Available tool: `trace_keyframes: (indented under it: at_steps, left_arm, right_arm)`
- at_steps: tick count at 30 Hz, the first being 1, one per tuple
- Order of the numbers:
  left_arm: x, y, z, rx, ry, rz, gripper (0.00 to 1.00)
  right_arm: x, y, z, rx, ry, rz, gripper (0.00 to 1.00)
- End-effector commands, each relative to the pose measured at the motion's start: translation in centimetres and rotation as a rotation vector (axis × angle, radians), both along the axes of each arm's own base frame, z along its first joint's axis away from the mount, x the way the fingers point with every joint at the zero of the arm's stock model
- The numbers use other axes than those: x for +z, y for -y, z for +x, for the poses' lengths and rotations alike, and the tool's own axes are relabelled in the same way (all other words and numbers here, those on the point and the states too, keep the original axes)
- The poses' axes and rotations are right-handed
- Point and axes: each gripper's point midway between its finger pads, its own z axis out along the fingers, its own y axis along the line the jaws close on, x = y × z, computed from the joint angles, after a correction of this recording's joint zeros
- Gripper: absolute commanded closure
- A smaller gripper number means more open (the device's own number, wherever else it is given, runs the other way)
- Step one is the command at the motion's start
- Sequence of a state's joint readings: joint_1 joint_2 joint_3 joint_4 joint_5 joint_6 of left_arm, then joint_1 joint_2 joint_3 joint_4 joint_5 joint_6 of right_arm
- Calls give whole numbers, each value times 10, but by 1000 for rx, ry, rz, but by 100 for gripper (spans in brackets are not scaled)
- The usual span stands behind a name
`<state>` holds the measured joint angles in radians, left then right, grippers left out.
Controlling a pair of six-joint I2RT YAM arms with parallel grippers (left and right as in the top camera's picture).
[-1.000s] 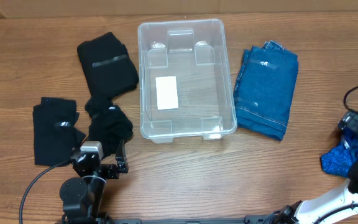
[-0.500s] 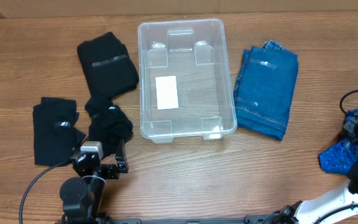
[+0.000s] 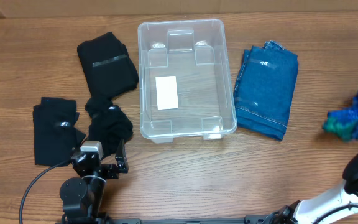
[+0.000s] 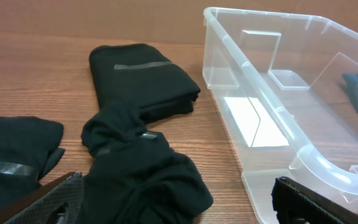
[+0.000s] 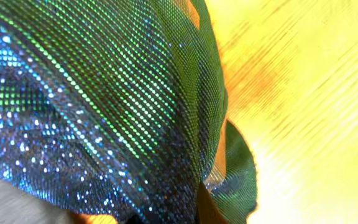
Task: Pack container
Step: 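Lift the sequined fabric and carry it over the clear bin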
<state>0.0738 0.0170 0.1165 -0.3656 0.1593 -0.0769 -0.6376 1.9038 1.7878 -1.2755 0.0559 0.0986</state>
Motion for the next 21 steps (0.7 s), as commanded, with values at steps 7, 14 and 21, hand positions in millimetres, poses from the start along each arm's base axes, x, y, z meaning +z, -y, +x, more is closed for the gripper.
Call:
trace_keyframes:
  at_steps: [7, 14, 21]
  left_arm:
    - [-2, -3, 1, 18, 2, -6, 0]
    - [-2, -3, 1, 18, 2, -6, 0]
    - [-2, -3, 1, 18, 2, -6, 0]
  right_arm:
    - [129, -141, 87, 385, 260, -114, 96]
    - [178, -311, 124, 810, 477, -138, 96]
    - [182, -425, 118, 1370, 540, -295, 96]
